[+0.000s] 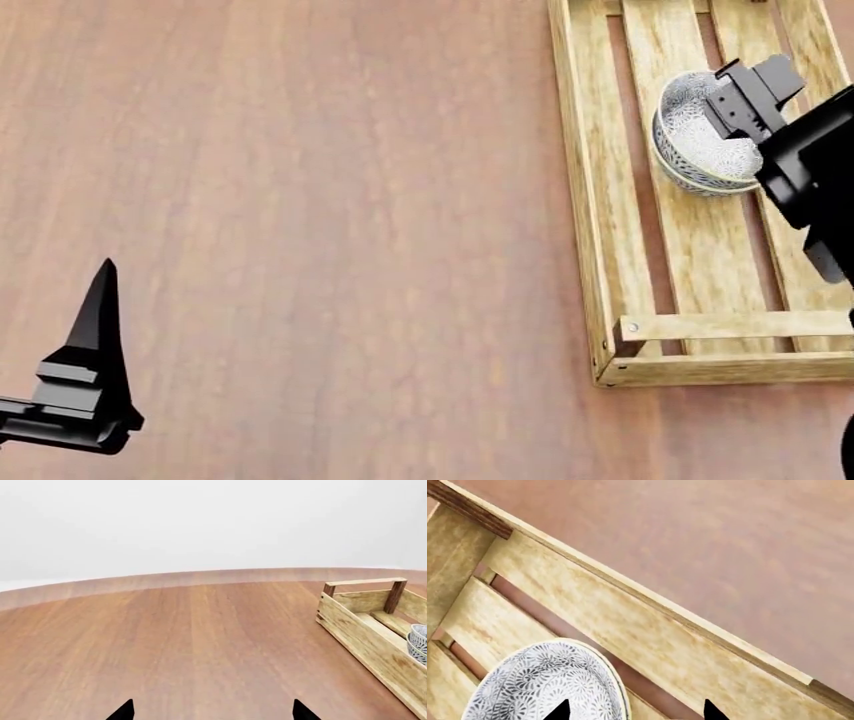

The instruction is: Stack the right bowl on the left bowl and place them in the tray.

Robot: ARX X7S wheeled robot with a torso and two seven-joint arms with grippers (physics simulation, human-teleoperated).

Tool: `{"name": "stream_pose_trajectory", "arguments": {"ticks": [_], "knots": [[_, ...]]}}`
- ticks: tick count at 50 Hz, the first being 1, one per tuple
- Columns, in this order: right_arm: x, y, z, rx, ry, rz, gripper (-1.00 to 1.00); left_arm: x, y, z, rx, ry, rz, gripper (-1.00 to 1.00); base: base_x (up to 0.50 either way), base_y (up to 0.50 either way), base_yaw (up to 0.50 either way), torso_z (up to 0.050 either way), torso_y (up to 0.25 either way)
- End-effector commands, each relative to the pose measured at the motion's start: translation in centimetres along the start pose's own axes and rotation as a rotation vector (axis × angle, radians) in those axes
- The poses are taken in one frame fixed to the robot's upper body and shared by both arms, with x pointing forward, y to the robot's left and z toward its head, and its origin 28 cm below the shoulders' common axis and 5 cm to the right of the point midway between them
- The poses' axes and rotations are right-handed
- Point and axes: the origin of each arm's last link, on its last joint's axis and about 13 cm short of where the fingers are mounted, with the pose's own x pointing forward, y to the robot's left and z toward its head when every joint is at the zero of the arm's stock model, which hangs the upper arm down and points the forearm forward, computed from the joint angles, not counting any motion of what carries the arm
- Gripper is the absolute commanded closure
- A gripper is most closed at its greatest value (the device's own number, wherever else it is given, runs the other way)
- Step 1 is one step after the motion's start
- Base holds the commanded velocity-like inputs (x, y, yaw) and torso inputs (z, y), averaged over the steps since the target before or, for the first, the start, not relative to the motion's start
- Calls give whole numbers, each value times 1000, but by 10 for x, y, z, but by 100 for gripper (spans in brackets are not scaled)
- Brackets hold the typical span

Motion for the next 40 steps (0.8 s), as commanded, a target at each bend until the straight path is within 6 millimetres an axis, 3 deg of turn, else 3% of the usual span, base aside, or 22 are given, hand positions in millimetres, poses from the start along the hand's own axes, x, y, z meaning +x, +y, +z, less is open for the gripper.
{"name": "stream_pose_trajectory", "arguments": {"ticks": [1,7,16,20,21,22,24,27,28,30,34,40], "knots": [[-6,10,14,-6,-147,-11,-100,0,0,-1,-7,1,1,-100,0,0,0,0,0],[-22,25,23,-40,-153,124,-100,1,1,-1,-12,5,2,-100,0,0,0,0,0],[-64,63,47,-123,-260,379,-100,2,1,1,-14,5,7,-100,0,0,0,0,0],[-71,73,51,-204,-403,450,-100,4,2,0,-17,3,14,-100,0,0,0,0,0],[-72,76,50,-201,-417,582,-100,5,2,0,-18,2,15,-100,0,0,0,0,0],[-71,75,44,-261,-452,498,-100,6,3,1,-23,1,19,-100,0,0,0,0,0],[-92,64,72,-293,-676,512,-100,8,3,2,-29,-4,22,-100,0,0,0,0,0],[-101,45,38,-450,-848,599,-100,10,1,3,-22,-19,24,-100,0,0,0,0,0],[-104,35,17,-411,-856,663,-100,11,1,3,-24,-19,23,-100,0,0,0,0,0],[-111,5,-40,-405,-698,626,-100,13,-1,4,-21,-27,25,-100,0,0,0,0,0],[-123,-20,-75,-563,-832,779,-100,15,-3,6,-1,-34,21,-100,0,0,0,0,0],[-129,-55,-117,-650,-937,794,-100,18,-6,9,3,-60,17,-100,0,0,0,0,0]]}}
